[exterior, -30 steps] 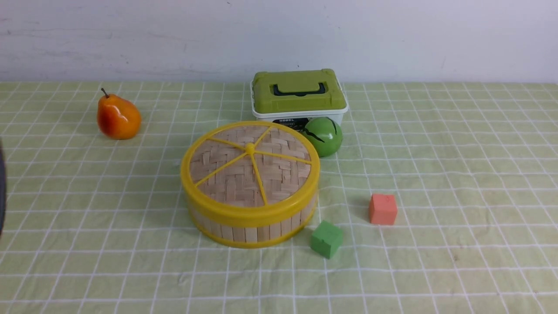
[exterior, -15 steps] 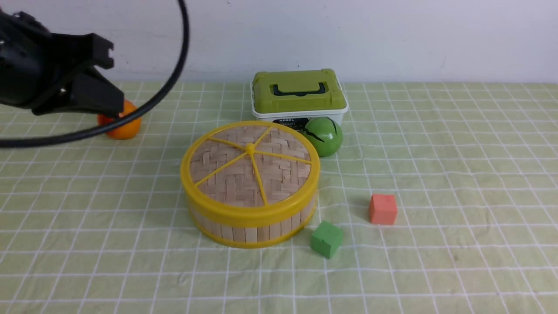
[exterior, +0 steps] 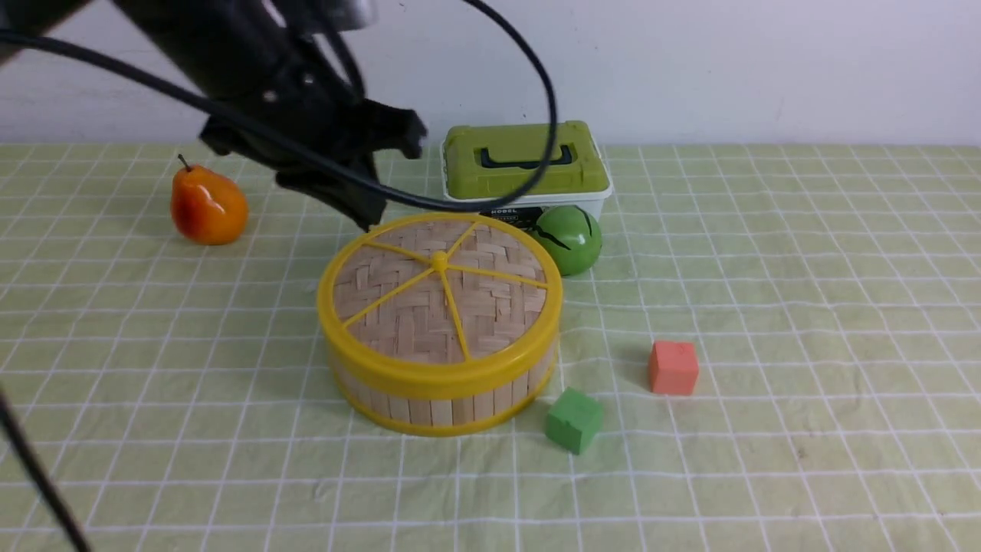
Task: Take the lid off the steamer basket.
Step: Use the left arm to lift the lid of the steamer
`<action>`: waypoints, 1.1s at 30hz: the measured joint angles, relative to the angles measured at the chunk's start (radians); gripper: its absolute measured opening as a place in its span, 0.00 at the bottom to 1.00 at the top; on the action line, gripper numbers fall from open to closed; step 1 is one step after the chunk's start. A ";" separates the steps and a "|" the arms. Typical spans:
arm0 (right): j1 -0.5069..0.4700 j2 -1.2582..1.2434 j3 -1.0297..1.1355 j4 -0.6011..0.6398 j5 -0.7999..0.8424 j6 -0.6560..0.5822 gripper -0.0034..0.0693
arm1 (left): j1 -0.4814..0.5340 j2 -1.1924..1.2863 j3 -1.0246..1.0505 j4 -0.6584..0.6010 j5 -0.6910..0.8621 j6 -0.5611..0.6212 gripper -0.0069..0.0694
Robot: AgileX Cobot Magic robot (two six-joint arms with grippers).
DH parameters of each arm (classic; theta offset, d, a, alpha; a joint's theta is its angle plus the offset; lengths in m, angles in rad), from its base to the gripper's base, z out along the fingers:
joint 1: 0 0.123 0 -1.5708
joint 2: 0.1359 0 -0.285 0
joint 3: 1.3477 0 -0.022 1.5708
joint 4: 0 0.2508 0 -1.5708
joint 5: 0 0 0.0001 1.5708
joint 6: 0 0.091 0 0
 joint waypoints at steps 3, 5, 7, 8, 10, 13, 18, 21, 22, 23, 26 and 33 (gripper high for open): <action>0.000 0.000 0.000 0.000 0.000 0.000 0.38 | -0.050 0.134 -0.165 0.076 0.023 -0.005 0.10; 0.000 0.000 0.000 0.000 0.000 0.000 0.38 | -0.062 0.187 -0.230 0.089 0.028 0.001 0.14; 0.000 0.000 0.000 0.000 0.000 0.000 0.38 | -0.071 0.229 -0.277 0.095 0.029 0.013 0.20; 0.000 0.000 0.000 0.000 0.000 0.000 0.38 | -0.076 0.268 -0.316 0.098 0.029 0.026 0.26; 0.000 0.000 0.000 0.000 0.000 0.000 0.38 | -0.081 0.321 -0.358 0.105 0.030 0.039 0.37; 0.000 0.000 0.000 0.000 0.000 0.000 0.38 | -0.082 0.368 -0.377 0.116 0.030 0.047 0.49; 0.000 0.000 0.000 0.000 0.000 0.000 0.38 | -0.082 0.414 -0.378 0.142 0.030 0.032 0.52; 0.000 0.000 0.000 0.000 0.000 0.000 0.38 | -0.082 0.433 -0.378 0.160 0.030 0.029 0.51; 0.000 0.000 0.000 0.000 0.000 0.000 0.38 | -0.082 0.433 -0.378 0.162 0.030 0.029 0.51; 0.000 0.000 0.000 0.000 0.000 0.000 0.38 | -0.082 0.435 -0.379 0.172 0.030 0.029 0.49; 0.000 0.000 0.000 0.000 0.000 0.000 0.38 | -0.082 0.437 -0.379 0.195 0.030 0.029 0.45; 0.000 0.000 0.000 0.000 0.000 0.000 0.38 | -0.083 0.461 -0.383 0.195 0.030 0.028 0.38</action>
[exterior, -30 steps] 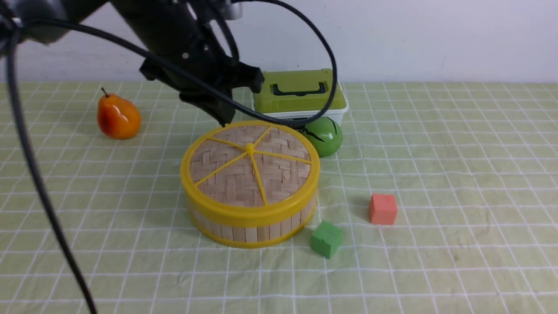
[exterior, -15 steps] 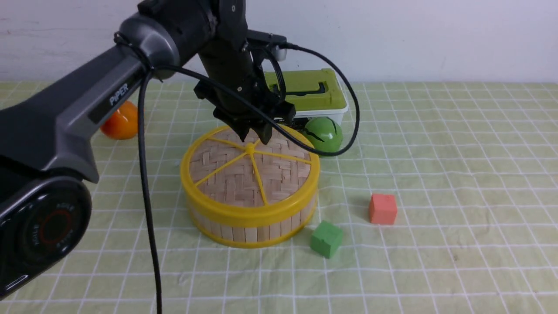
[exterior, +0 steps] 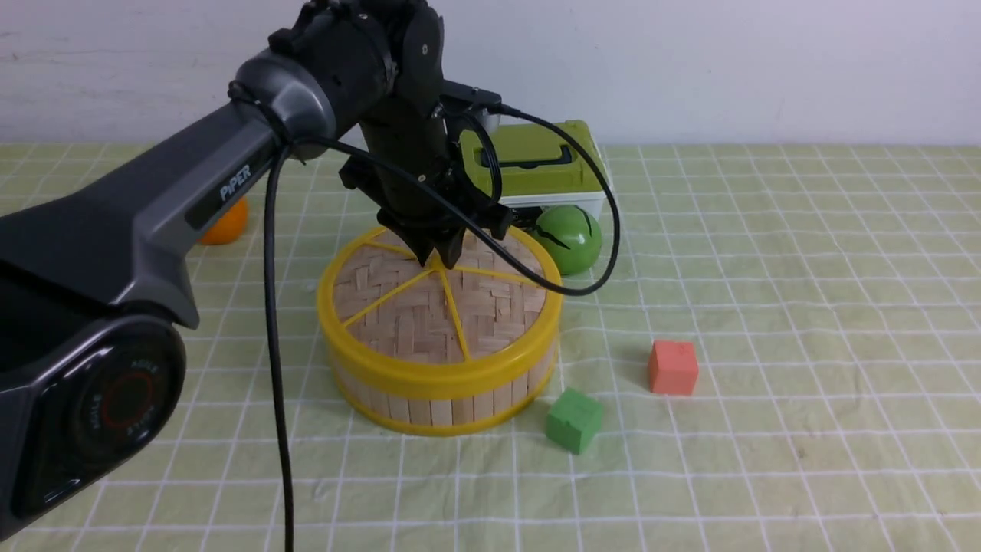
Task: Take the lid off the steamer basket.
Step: Use the left arm to lift the lid of the steamer
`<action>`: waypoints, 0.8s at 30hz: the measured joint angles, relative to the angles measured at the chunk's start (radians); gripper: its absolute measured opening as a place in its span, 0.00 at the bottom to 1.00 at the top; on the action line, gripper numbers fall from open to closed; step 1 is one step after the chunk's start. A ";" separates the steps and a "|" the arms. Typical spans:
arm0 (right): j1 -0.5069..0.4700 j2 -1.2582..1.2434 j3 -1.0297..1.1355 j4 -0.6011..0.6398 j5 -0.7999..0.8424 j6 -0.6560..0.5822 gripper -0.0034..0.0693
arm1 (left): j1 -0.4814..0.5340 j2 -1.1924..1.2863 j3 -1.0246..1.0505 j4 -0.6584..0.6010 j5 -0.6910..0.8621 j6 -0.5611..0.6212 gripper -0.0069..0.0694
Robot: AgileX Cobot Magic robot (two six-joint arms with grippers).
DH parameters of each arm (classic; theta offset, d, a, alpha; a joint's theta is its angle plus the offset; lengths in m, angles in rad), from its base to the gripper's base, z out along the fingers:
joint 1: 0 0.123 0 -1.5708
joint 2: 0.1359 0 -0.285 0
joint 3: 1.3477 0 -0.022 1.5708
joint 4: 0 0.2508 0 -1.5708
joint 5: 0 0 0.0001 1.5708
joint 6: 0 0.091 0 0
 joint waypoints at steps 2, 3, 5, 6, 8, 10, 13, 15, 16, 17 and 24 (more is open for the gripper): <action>0.000 0.000 0.000 0.000 0.000 0.000 0.38 | 0.000 0.003 0.000 -0.002 0.000 0.000 0.38; 0.000 0.000 0.000 0.000 0.000 0.000 0.38 | 0.000 0.003 -0.001 -0.003 0.000 0.000 0.39; 0.000 0.000 0.000 0.000 0.000 0.000 0.38 | 0.000 0.005 -0.003 -0.002 0.000 0.000 0.39; 0.000 0.000 0.000 0.000 0.000 0.000 0.38 | 0.000 0.005 -0.003 0.000 0.000 0.000 0.38; 0.000 0.000 0.000 0.000 0.000 0.000 0.38 | 0.000 0.005 -0.003 0.004 0.000 0.000 0.36; 0.000 0.000 0.000 0.000 0.000 0.000 0.38 | -0.001 0.005 -0.003 0.012 0.000 -0.011 0.28; 0.000 0.000 0.000 0.000 0.000 0.000 0.38 | -0.003 0.004 -0.005 0.019 0.000 -0.043 0.23; 0.000 0.000 0.000 0.000 0.000 0.000 0.38 | -0.003 0.003 -0.005 0.021 0.000 -0.052 0.23; 0.000 0.000 0.000 0.000 0.000 0.000 0.38 | -0.003 0.003 -0.005 0.022 0.000 -0.057 0.23; 0.000 0.000 0.000 0.000 0.000 0.000 0.38 | -0.003 0.002 -0.006 0.022 0.000 -0.062 0.23; 0.000 0.000 0.000 0.000 0.000 0.000 0.38 | -0.001 -0.058 -0.006 0.051 0.000 -0.075 0.23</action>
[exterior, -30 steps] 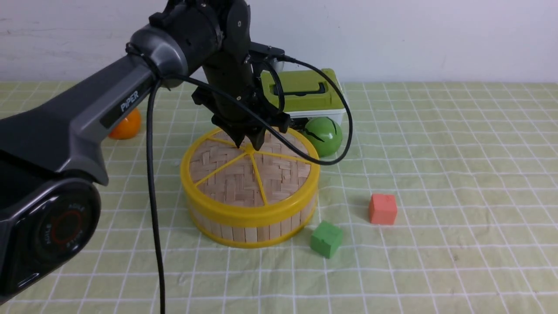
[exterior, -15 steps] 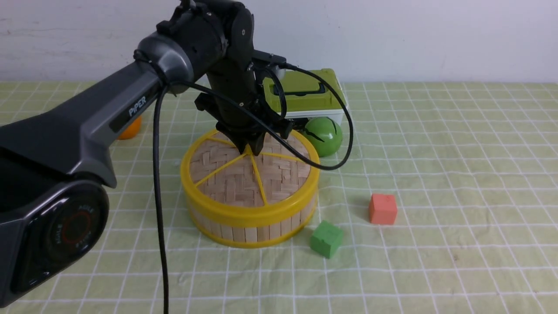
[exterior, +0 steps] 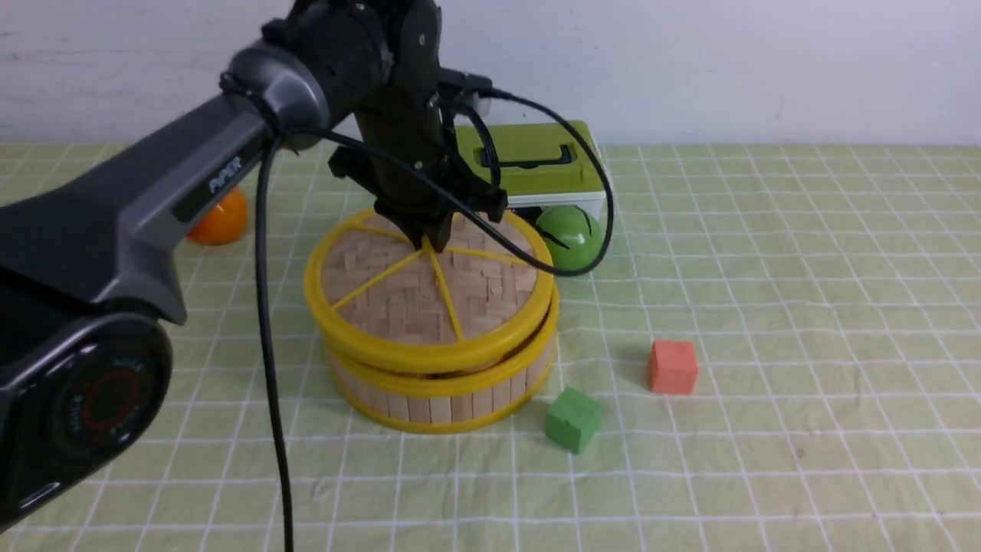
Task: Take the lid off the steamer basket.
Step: Use the left arm to lift the lid of the steamer, then use the left arm to place the steamer lid on the table
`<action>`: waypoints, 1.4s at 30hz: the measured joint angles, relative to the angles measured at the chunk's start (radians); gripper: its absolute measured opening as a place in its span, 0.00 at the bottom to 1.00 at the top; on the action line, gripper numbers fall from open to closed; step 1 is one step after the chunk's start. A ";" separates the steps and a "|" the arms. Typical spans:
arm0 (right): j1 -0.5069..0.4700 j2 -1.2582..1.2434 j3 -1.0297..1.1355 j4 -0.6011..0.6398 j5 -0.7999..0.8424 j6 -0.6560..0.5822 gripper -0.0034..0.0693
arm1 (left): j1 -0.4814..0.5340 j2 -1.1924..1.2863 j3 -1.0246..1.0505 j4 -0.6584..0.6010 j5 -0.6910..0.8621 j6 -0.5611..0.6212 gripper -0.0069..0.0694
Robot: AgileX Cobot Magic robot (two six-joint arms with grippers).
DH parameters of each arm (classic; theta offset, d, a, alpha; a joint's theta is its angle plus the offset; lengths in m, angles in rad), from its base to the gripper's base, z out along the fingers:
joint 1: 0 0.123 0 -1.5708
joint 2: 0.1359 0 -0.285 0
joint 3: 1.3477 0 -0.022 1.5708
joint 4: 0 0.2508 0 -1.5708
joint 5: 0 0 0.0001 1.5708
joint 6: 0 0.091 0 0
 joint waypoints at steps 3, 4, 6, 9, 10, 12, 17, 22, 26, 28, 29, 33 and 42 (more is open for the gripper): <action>0.000 0.000 0.000 0.000 0.000 0.000 0.38 | 0.006 -0.102 0.000 0.002 0.000 -0.003 0.23; 0.000 0.000 0.000 0.000 0.000 0.000 0.38 | 0.010 -0.137 0.000 0.003 0.000 -0.003 0.23; 0.000 0.000 0.000 0.000 0.000 0.000 0.38 | 0.018 -0.195 0.000 0.005 0.000 -0.003 0.23; 0.000 0.000 0.000 0.000 0.000 0.000 0.38 | 0.059 -0.299 -0.007 0.008 0.000 -0.002 0.23; 0.000 0.000 0.000 0.000 0.000 0.000 0.38 | 0.092 -0.341 -0.009 0.013 0.000 -0.002 0.23; 0.000 0.000 0.000 0.000 0.000 0.000 0.38 | 0.121 -0.366 -0.009 0.019 0.000 -0.002 0.23; 0.000 0.000 0.000 0.000 0.000 0.000 0.38 | 0.326 -0.437 0.041 0.007 0.000 -0.006 0.23; 0.000 0.000 0.000 0.000 0.000 0.000 0.38 | 0.455 -0.443 0.238 -0.067 0.000 -0.011 0.23; 0.000 0.000 0.000 0.000 0.000 0.000 0.38 | 0.488 -0.433 0.485 -0.074 -0.093 -0.032 0.23; 0.000 0.000 0.000 0.000 0.000 0.000 0.38 | 0.489 -0.420 0.586 -0.074 -0.190 -0.060 0.23; 0.000 0.000 0.000 0.000 0.000 0.000 0.38 | 0.489 -0.410 0.636 -0.074 -0.267 -0.083 0.23; 0.000 0.000 0.000 0.000 0.000 0.000 0.38 | 0.489 -0.370 0.749 -0.074 -0.424 -0.149 0.23; 0.000 0.000 0.000 0.000 0.000 0.000 0.38 | 0.489 -0.259 0.781 -0.080 -0.518 -0.203 0.28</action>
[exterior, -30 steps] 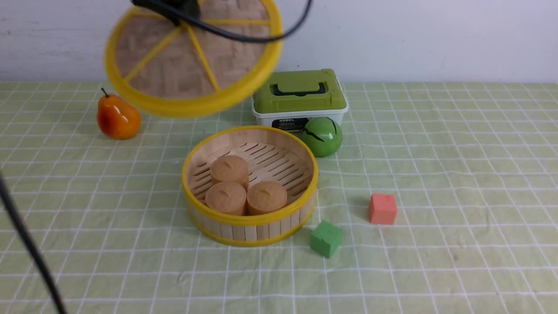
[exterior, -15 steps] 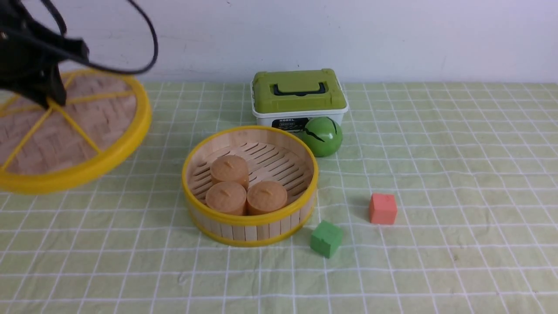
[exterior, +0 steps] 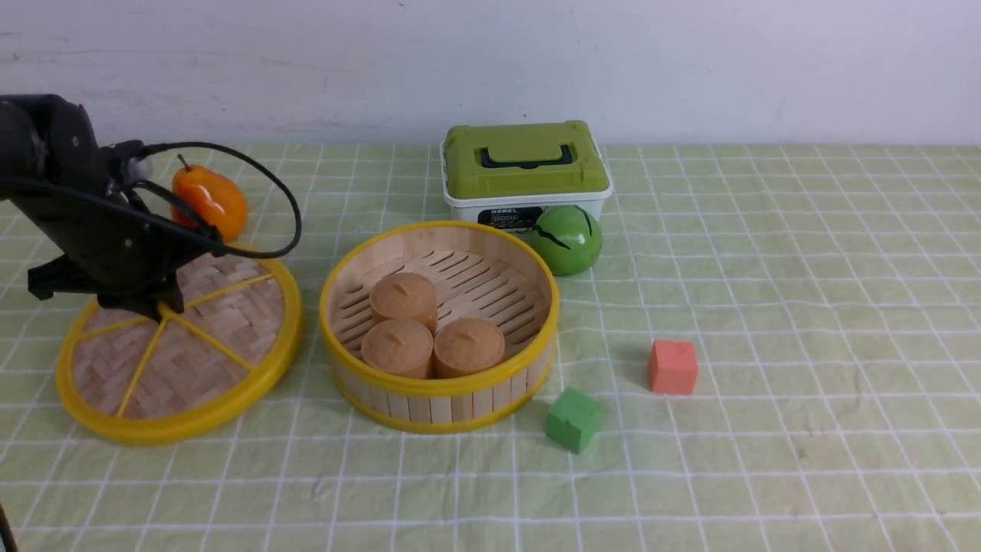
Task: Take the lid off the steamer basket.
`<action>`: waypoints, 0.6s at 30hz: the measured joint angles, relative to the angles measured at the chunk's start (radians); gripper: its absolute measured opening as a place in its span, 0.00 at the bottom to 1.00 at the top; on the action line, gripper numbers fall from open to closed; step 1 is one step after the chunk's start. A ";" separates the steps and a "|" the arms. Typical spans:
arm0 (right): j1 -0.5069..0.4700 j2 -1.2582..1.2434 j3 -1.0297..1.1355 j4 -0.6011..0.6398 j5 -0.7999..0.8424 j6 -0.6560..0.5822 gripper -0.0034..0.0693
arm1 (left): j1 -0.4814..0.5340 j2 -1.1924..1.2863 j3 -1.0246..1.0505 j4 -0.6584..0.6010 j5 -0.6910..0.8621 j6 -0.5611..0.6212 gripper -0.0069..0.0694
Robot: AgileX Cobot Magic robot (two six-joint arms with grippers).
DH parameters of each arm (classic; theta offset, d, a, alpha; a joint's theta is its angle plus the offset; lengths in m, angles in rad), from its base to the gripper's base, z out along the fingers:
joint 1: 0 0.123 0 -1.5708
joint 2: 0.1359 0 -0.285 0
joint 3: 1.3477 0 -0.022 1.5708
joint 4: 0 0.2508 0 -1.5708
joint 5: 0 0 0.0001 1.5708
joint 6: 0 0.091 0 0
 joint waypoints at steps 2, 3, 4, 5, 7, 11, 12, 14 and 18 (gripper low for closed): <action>0.000 0.000 0.000 0.000 0.000 0.000 0.38 | 0.000 0.003 0.000 -0.006 0.001 -0.003 0.35; 0.000 0.000 0.000 0.000 0.000 0.000 0.38 | 0.000 0.001 0.000 -0.010 0.001 -0.003 0.40; 0.000 0.000 0.000 0.000 0.000 0.000 0.38 | 0.000 0.001 0.000 -0.012 0.001 -0.003 0.40; 0.000 0.000 0.000 0.000 0.000 0.000 0.38 | 0.000 -0.004 0.000 -0.016 0.002 -0.003 0.46; 0.000 0.000 0.000 0.000 0.000 0.000 0.38 | 0.000 -0.030 0.000 -0.018 0.020 -0.003 0.49; 0.000 0.000 0.000 0.000 0.000 0.000 0.38 | 0.000 -0.157 0.000 -0.030 0.034 0.009 0.36; 0.000 0.000 0.000 0.000 0.000 0.000 0.38 | 0.000 -0.208 0.000 -0.034 0.034 0.022 0.31; 0.000 0.000 0.000 0.000 0.000 0.000 0.38 | 0.000 -0.309 0.000 -0.039 0.030 0.052 0.20; 0.000 0.000 0.000 0.000 0.000 0.000 0.38 | 0.000 -0.526 0.000 -0.046 0.014 0.105 0.07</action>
